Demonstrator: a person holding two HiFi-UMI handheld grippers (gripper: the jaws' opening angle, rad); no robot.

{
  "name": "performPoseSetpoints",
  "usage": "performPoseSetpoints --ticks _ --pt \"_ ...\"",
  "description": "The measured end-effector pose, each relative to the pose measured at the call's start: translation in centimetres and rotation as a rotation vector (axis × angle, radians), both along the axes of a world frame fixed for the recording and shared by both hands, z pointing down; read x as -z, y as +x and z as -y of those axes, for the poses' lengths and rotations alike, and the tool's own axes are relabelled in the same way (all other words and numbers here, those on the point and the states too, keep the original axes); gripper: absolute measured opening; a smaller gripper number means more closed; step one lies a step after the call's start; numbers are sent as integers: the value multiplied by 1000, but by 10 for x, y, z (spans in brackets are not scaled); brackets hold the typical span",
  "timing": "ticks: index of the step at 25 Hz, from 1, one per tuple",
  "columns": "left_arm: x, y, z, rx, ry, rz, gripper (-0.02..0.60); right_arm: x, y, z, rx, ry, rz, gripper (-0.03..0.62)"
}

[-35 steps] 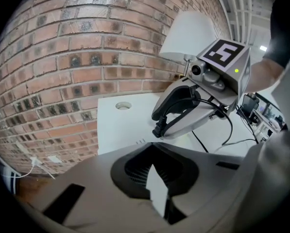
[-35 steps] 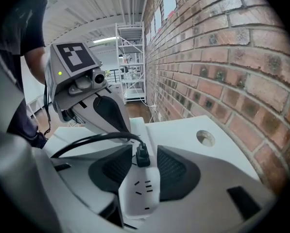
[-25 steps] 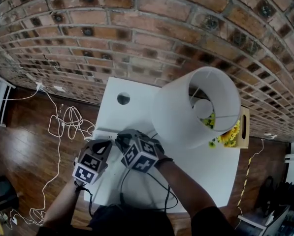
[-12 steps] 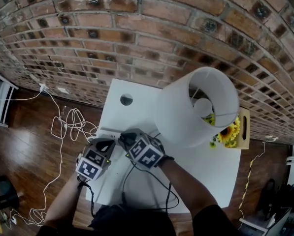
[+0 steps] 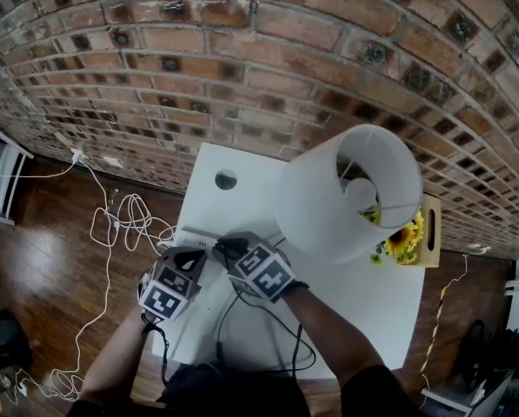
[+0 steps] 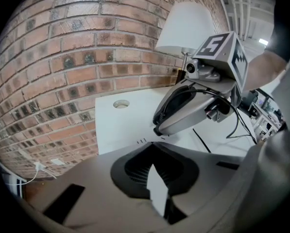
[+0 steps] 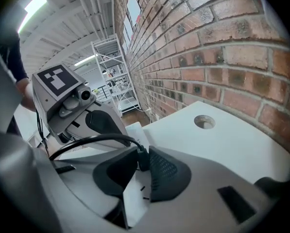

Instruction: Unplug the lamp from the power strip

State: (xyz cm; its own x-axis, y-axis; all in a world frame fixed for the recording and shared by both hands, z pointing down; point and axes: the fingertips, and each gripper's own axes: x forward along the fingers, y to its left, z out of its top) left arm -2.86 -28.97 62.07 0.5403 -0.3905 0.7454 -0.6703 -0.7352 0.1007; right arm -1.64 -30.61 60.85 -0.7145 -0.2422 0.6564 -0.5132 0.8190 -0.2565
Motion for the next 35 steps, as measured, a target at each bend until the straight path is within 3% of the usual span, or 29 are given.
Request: performPoseSetpoints --ticks 3,7,10,14,18,26,28,32,35 --pt "0 0 0 5 -9 -10 21 3 -2 -1 37 47 -32 67" --pt "0 1 -1 -7 -3 13 21 6 -6 -4 162 185 -155 66" --pt "-2 0 -2 -11 -4 40 21 6 -5 -6 180 206 -190 66" --pt "-1 3 2 -7 -22 56 21 5 -2 -4 128 152 -167 66" --pt "-5 4 2 -28 -63 96 21 0 1 1 -5 -1 -69 66" --pt "-5 6 4 -37 -54 104 23 -5 8 10 -144 -94 -24 71" --pt "-5 6 4 -33 -61 98 23 -2 7 9 -129 -45 -36 71" --pt "-4 4 4 -37 -60 96 23 10 0 4 -2 193 -118 71" --pt "-5 6 6 -53 -39 119 25 56 -7 23 -123 175 107 69"
